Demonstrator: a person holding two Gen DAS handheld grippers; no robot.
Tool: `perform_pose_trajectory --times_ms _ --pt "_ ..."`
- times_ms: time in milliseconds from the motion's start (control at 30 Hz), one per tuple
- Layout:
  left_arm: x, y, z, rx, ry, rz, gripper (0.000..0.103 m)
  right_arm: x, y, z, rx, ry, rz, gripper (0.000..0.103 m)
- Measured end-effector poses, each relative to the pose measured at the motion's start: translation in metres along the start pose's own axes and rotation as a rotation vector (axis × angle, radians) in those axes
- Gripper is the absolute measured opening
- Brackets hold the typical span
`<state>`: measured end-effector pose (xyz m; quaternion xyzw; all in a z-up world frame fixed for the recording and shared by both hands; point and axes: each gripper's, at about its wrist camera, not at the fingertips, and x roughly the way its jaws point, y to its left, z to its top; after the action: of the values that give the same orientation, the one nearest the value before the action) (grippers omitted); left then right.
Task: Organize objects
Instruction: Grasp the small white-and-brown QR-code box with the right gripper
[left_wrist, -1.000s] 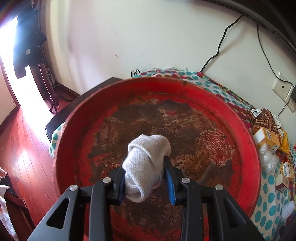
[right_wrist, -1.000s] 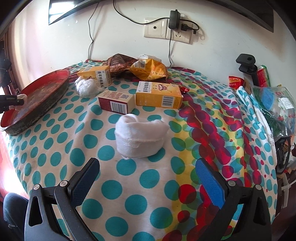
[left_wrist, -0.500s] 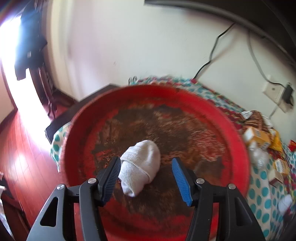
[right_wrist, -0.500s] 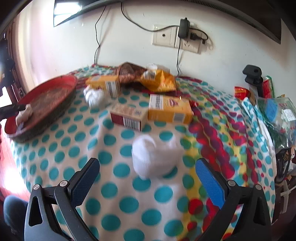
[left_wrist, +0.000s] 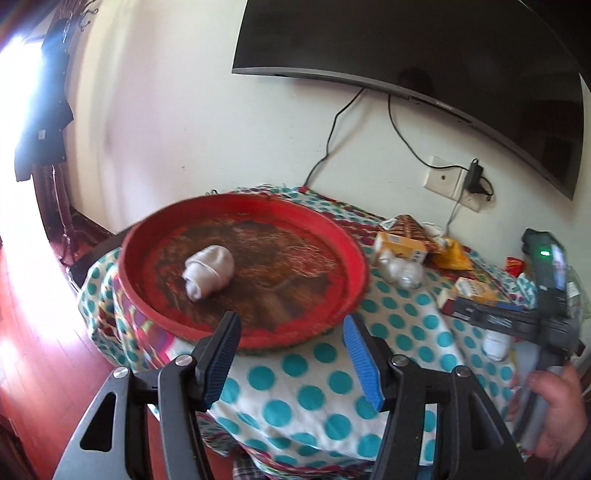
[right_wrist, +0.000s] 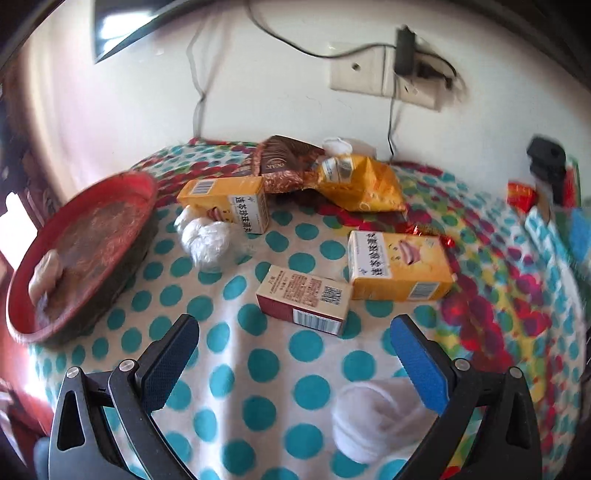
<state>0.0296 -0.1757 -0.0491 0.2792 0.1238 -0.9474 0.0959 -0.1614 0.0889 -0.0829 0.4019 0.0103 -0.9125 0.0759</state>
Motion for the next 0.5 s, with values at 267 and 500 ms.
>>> perform_pose_trajectory --times_ms 267,500 --pt "0.000 -0.008 -0.009 0.018 -0.006 -0.069 0.059 0.041 -0.005 0.010 0.123 0.052 -0.113 0.088" --pt "0.005 -0.006 -0.013 0.008 0.021 -0.102 0.060 0.050 -0.008 0.014 0.130 0.069 -0.113 0.063"
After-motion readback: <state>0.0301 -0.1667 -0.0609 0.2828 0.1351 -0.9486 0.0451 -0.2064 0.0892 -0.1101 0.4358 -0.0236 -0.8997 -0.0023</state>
